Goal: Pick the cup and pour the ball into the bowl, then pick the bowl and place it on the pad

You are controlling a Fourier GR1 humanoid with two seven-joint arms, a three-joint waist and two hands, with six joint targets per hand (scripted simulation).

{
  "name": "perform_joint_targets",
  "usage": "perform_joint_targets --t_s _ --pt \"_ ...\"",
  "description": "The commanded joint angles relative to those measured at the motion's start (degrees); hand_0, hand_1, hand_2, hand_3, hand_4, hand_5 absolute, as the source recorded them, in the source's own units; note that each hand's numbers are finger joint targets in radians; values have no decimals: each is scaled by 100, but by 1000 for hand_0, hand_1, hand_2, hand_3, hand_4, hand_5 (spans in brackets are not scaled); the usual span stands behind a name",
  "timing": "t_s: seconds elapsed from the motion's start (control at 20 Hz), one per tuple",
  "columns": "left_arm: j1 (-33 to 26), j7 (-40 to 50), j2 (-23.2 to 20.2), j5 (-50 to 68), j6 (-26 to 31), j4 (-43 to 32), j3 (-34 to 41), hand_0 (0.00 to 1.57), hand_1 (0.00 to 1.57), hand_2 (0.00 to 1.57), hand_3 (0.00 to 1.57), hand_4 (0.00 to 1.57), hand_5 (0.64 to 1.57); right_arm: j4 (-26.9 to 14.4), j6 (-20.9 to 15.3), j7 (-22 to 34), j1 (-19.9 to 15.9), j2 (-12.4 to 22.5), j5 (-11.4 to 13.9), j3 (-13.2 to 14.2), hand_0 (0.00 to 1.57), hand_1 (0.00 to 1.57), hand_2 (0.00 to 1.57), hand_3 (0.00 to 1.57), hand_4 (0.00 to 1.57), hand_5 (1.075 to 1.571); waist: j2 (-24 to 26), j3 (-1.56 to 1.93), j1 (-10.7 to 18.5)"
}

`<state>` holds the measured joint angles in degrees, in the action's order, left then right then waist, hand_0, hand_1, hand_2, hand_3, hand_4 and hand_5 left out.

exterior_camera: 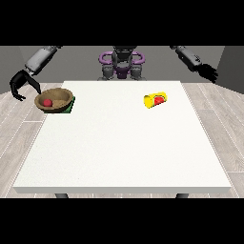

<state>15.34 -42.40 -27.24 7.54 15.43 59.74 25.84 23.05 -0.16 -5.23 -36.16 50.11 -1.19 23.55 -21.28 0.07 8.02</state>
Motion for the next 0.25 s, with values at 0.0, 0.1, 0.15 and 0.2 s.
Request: perform_joint_targets --t_s 0.0,0.1,0.15,0.2 --pt "-118 369 -75 191 110 308 52 0 0 0 0 883 1213 -230 415 91 -183 317 -105 122 0 0 459 54 0 1293 78 3 -27" --pt "-172 -455 12 -147 72 -319 -39 0 0 0 0 883 1213 65 646 333 -384 373 -318 222 0 0 423 0 0 1306 110 -11 -15" --pt "-112 314 133 -99 -14 -160 -190 0 0 0 0 883 1213 173 580 93 -327 -330 -297 61 0 0 422 321 272 1315 724 -5 -107" --pt "-207 142 133 -191 36 -415 -215 0 0 0 0 883 1213 330 545 -60 -298 -654 -356 40 0 0 102 369 501 1371 877 -13 -100"
